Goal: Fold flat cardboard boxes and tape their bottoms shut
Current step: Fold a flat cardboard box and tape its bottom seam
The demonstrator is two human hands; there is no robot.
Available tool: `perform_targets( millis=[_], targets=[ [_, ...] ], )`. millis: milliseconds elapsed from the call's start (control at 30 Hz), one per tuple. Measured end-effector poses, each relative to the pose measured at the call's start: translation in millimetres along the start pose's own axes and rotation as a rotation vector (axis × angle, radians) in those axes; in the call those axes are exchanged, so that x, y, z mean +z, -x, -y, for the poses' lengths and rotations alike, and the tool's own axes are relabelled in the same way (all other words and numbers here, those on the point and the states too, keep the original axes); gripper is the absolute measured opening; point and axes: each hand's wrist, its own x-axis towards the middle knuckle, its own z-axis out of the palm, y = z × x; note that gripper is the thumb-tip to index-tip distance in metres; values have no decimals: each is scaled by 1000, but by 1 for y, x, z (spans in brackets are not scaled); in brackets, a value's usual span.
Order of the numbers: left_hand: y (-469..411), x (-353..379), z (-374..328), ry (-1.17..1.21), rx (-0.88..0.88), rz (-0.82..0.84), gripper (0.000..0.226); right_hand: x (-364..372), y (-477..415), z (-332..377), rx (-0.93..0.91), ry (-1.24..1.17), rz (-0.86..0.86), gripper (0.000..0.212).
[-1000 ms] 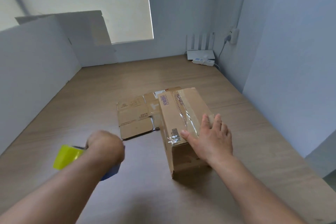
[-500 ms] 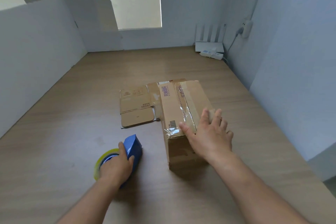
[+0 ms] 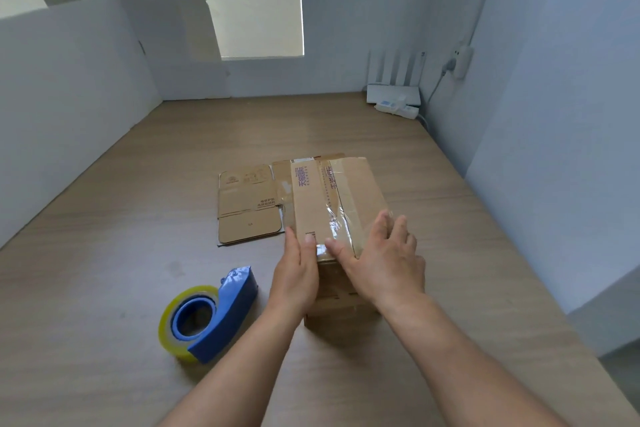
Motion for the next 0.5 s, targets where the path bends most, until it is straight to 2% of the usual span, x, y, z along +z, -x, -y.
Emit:
perform_targets(
  millis=[100, 200, 300, 500],
  targets=[
    [0, -4, 2, 39, -45, -40, 57, 1, -5, -11, -86, -94, -60, 76],
    [0, -6, 3, 54, -73, -47, 55, -5, -15, -33, -147, -379, -60, 45],
    [1, -6, 3, 49, -78, -44, 54, -10, -20, -49, -204, -574, -20, 35],
    [-2, -7, 0, 5, -44, -35, 53, -19, -37, -61, -275, -616, 64, 32]
  ],
)
